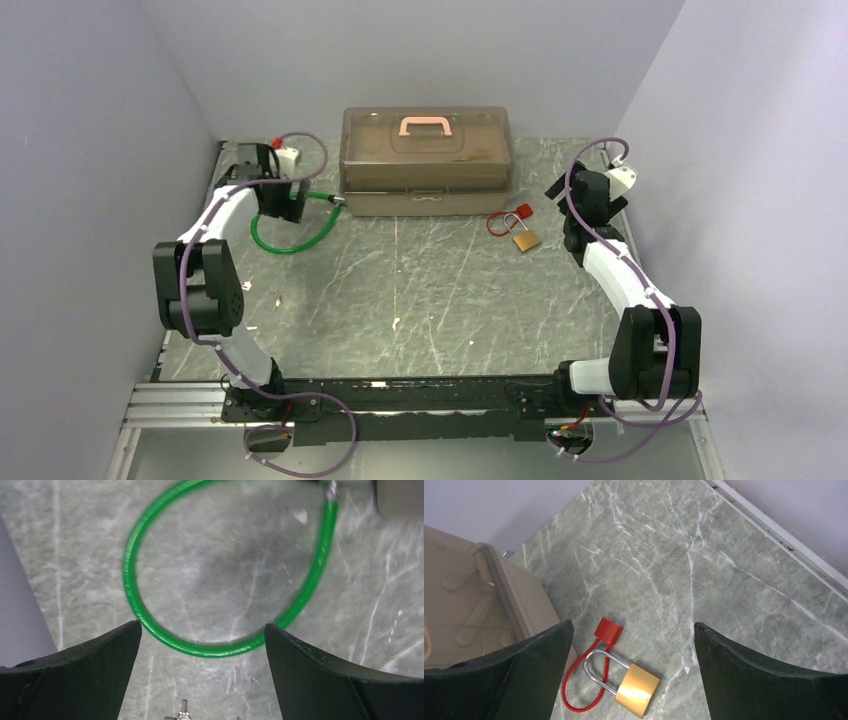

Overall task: Unlock with the key
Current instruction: Move the lock to the center of the board.

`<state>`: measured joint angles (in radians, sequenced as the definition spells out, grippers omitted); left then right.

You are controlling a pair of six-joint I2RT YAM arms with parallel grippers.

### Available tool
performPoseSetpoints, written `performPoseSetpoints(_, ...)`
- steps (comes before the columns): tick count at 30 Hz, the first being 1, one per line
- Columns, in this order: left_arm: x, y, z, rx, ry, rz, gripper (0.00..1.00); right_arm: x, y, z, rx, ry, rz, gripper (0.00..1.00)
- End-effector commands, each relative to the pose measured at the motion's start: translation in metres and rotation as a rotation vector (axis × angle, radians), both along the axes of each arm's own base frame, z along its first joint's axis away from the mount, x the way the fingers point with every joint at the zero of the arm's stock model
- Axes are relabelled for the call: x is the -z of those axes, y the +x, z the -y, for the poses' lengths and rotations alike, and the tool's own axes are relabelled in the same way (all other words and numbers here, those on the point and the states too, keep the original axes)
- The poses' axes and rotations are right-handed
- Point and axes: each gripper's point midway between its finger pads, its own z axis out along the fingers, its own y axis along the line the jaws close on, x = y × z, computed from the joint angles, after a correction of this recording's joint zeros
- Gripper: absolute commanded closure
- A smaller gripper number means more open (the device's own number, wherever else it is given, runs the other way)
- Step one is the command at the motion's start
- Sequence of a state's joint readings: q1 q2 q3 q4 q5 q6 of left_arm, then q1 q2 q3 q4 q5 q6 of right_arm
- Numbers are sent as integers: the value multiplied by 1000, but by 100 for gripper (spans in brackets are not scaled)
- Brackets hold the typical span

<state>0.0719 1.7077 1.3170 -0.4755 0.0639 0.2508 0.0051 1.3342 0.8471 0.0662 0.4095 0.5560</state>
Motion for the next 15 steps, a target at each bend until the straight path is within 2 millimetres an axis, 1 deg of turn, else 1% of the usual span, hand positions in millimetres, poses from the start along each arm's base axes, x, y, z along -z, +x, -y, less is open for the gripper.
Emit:
performPoseSetpoints(1, 6, -13, 33, 159, 118, -19, 1, -11, 9, -3, 0, 31, 18, 9)
performPoseSetpoints(3, 16, -18, 46, 205, 129, -34, 1, -6, 17, -6, -10, 39, -14, 10)
performPoseSetpoints(5, 24, -22, 53, 236, 137, -45, 2, 5, 24, -10, -27, 53, -76, 12)
performPoseSetpoints(7, 29, -28, 60, 273, 142, -54, 7, 16, 33, -14, -47, 69, -129, 13)
performPoseSetpoints(8, 32, -33, 67, 323, 133, -60, 10, 25, 38, -17, -55, 78, -158, 14)
performPoseSetpoints(10, 37, -40, 77, 376, 111, -64, 15, 35, 45, -21, -72, 92, -191, 14)
performPoseSetpoints(12, 43, -42, 75, 375, 144, -71, 19, 44, 51, -23, -85, 103, -210, 15)
performPoseSetpoints(15, 46, -38, 70, 352, 183, -72, 19, 57, 57, -28, -98, 123, -243, 17)
